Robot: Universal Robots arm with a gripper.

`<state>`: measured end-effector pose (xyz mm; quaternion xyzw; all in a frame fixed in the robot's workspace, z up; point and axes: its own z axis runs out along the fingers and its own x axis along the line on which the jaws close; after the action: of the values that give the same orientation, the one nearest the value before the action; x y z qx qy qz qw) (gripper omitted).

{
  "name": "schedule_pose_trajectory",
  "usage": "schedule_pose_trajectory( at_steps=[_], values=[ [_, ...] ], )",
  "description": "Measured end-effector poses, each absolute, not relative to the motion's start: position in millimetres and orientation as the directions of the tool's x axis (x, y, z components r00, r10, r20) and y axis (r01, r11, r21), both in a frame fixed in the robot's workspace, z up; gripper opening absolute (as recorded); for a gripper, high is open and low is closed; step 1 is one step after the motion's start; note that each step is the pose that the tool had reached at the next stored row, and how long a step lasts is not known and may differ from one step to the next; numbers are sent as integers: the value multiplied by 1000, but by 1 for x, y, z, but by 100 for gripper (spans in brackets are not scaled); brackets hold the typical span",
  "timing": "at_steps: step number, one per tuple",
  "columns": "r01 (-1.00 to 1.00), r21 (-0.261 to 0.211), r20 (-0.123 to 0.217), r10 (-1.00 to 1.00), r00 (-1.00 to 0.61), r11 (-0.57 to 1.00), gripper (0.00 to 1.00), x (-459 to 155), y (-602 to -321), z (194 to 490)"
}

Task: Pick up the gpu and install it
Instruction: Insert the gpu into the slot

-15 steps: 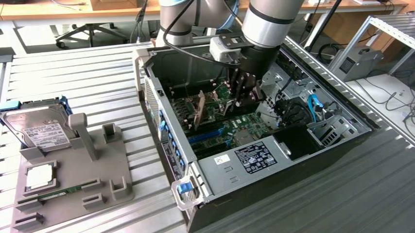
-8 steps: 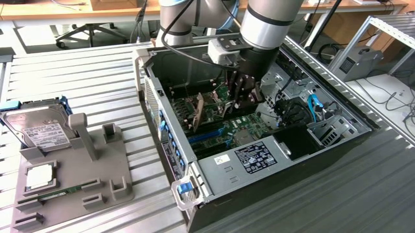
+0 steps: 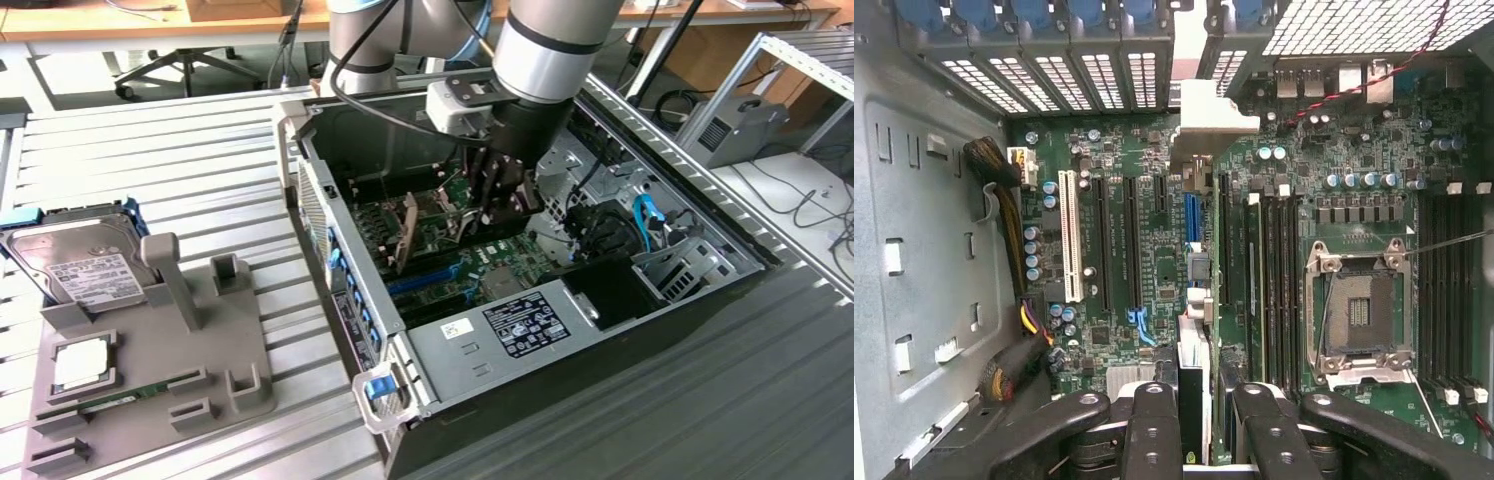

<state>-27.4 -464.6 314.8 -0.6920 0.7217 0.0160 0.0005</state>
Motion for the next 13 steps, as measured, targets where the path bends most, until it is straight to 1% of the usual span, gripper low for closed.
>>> schedule_pose_trajectory(
  at_steps=[13],
  values=[
    [-999,22,-23,-999,-42,42,26,-31,-466,315]
  ],
)
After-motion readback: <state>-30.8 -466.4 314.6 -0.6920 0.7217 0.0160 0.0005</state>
